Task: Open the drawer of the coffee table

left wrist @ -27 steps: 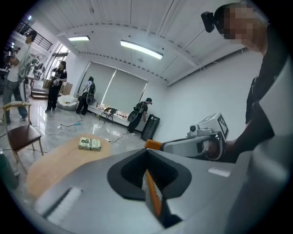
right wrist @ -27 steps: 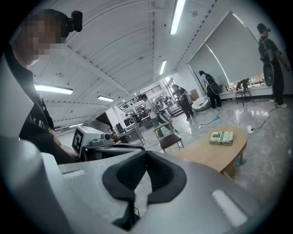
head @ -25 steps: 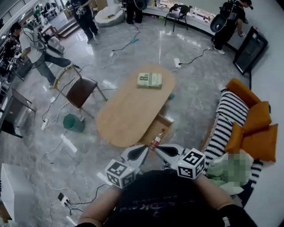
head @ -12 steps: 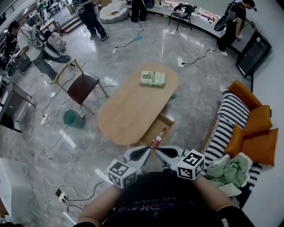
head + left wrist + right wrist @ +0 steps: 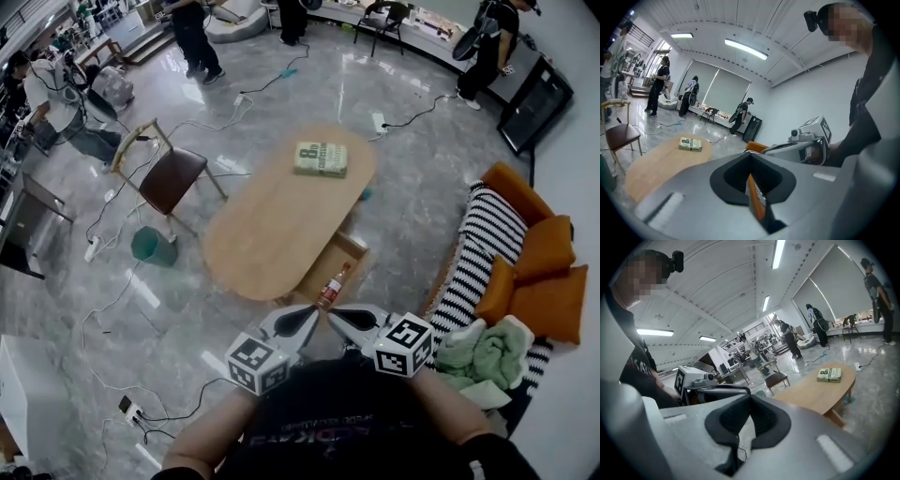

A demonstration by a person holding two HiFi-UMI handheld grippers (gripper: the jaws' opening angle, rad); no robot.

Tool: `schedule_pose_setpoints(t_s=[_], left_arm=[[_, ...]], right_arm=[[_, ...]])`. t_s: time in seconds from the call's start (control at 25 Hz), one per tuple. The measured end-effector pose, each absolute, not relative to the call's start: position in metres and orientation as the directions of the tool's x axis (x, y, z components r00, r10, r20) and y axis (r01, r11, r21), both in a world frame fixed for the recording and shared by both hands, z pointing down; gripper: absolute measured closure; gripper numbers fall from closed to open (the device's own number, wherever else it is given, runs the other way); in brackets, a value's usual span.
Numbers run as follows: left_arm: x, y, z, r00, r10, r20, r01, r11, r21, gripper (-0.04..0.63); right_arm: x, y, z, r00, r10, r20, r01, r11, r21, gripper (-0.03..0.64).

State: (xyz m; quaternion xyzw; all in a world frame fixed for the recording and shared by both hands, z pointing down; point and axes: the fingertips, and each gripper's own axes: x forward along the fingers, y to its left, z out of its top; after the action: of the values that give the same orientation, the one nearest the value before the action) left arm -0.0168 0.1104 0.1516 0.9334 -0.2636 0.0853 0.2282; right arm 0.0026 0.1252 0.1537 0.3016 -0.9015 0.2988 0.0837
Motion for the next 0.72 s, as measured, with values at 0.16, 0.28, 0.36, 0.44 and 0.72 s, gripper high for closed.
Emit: schedule_pose_setpoints(t_s=[0.16, 0.28, 0.36, 0.44, 0.72], left_arm=[[-0.0141, 0.1096, 0.1526, 0.849, -0.450, 0.279, -0.527, -0.766, 0.368, 0.594], [-0.0144, 0.1075, 0.1477, 0.845, -0.456, 0.281, -0.533, -0.759, 0.373, 0.594], [-0.0150, 0.1064, 0.1451, 0.844, -0.457, 0.282, -0.535, -0.758, 0.373, 0.594], [-0.0151, 0.1076, 0.1471, 0.847, -0.450, 0.282, -0.529, -0.763, 0.371, 0.594], [-0.0112, 0.1127, 0.1542, 0.852, -0.442, 0.280, -0.520, -0.771, 0.368, 0.594]], right_arm=[[0.0040, 0.1249, 0.1551, -0.803, -0.493, 0.334, -0.595, 0.641, -0.484, 0.615], [0.0036, 0.1251, 0.1548, -0.802, -0.494, 0.337, -0.597, 0.639, -0.485, 0.615], [0.0025, 0.1250, 0.1544, -0.801, -0.495, 0.338, -0.599, 0.637, -0.485, 0.615], [0.0021, 0.1248, 0.1547, -0.800, -0.495, 0.339, -0.600, 0.636, -0.486, 0.615], [0.0069, 0.1273, 0.1596, -0.796, -0.499, 0.342, -0.604, 0.629, -0.489, 0.615]])
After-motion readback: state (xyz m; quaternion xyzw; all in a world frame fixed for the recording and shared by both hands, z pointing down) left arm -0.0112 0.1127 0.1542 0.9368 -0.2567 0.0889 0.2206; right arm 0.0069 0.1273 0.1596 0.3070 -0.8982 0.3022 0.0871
